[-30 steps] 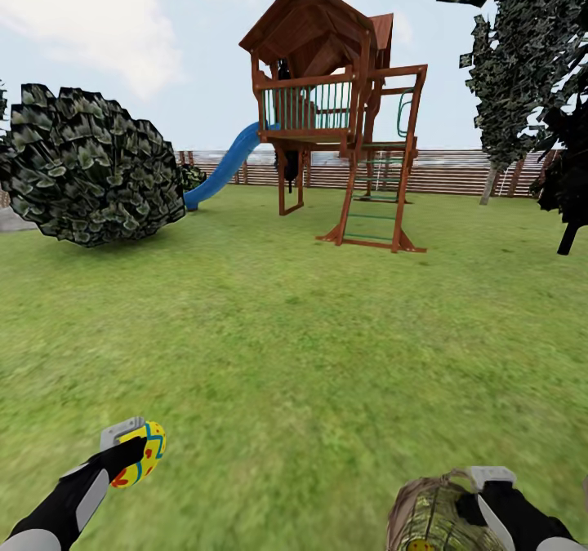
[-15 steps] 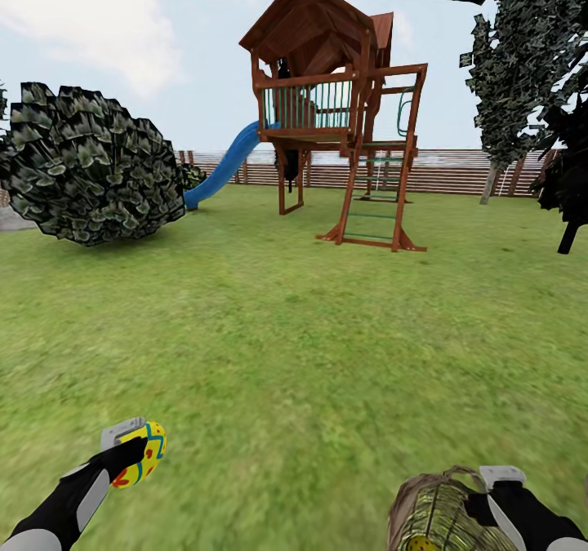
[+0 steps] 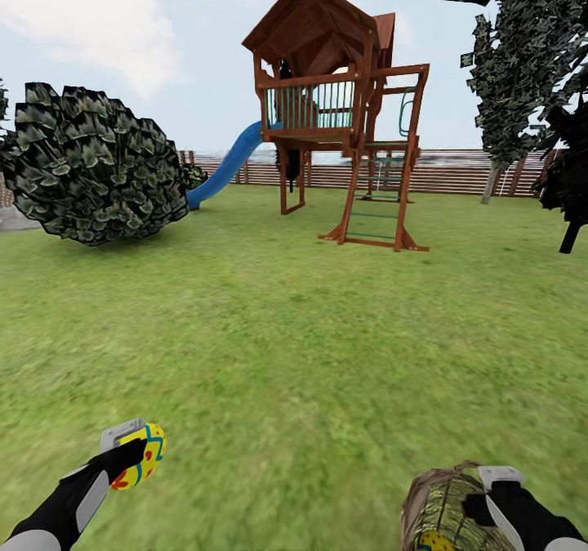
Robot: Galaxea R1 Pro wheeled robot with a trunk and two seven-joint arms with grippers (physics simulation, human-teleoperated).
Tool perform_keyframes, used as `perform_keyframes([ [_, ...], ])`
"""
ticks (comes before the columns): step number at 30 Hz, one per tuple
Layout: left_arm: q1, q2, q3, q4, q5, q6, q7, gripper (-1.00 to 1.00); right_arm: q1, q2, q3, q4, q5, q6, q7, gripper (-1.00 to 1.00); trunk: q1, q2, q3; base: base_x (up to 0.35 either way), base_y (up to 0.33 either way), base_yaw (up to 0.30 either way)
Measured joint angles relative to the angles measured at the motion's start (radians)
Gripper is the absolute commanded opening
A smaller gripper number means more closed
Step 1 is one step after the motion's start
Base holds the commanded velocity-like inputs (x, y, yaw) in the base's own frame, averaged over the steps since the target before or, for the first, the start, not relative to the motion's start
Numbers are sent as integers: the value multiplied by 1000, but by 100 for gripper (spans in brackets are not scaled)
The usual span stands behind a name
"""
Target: Take the three Easter eggs out of the wicker basket on the lawn in the garden, then place them on the lawn next to a single tree (choose any tree) so that all three eggs are next to the same tree and none are left in the basket.
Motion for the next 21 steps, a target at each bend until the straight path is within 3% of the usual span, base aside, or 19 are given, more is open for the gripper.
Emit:
perform_keyframes([
  [8,0,0,2,0,6,0,-1,-100,0,8,0,2,1,-1,0,100,0,0,0,88,135,0],
  [21,0,-2,0,-1,6,0,-2,-100,0,6,0,1,1,-1,0,100,0,0,0,6,7,0],
])
